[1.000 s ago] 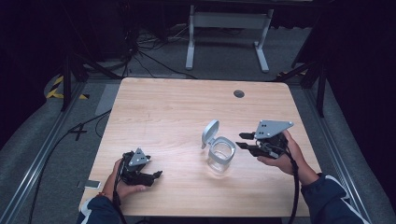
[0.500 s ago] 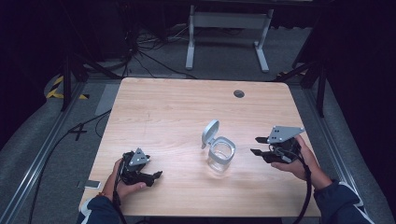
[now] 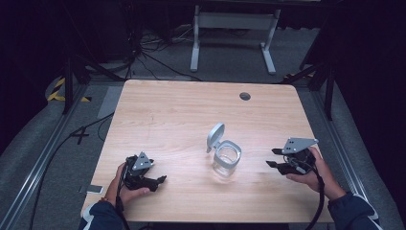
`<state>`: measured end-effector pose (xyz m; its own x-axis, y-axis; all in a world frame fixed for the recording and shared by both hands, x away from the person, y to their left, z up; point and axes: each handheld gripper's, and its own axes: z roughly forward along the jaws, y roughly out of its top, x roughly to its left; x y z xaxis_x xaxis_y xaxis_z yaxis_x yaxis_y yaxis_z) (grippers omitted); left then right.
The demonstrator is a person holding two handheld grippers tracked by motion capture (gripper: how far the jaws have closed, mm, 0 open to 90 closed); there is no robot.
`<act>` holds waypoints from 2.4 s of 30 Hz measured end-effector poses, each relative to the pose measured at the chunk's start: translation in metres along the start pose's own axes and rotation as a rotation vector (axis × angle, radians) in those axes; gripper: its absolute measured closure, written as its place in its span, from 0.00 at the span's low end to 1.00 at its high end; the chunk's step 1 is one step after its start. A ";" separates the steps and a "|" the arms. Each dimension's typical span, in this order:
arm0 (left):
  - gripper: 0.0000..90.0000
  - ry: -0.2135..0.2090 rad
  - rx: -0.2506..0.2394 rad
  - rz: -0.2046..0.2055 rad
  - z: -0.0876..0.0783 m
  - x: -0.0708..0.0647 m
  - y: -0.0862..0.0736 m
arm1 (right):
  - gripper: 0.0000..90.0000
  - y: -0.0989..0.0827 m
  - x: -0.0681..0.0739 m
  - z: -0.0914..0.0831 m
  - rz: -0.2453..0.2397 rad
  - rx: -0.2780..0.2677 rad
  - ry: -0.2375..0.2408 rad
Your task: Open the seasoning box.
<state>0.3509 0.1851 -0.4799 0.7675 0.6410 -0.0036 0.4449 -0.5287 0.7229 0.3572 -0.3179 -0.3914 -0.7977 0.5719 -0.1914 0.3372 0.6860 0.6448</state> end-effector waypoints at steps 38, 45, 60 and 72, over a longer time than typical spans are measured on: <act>0.23 0.003 0.001 -0.010 0.000 -0.001 0.000 | 0.39 -0.126 -0.011 -0.011 0.257 -0.078 -0.020; 0.22 0.000 -0.002 -0.008 0.000 0.000 0.000 | 0.36 -0.131 -0.009 -0.010 0.266 -0.111 -0.036; 0.20 -0.002 0.003 -0.004 0.002 0.000 0.001 | 0.36 -0.131 -0.009 -0.010 0.264 -0.110 -0.035; 0.18 -0.011 0.016 -0.001 0.003 0.001 0.003 | 0.36 -0.130 -0.010 -0.009 0.263 -0.112 -0.035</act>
<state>0.3537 0.1826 -0.4796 0.7717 0.6358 -0.0119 0.4532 -0.5367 0.7117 0.3167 -0.4166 -0.4666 -0.6714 0.7405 -0.0310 0.4715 0.4590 0.7530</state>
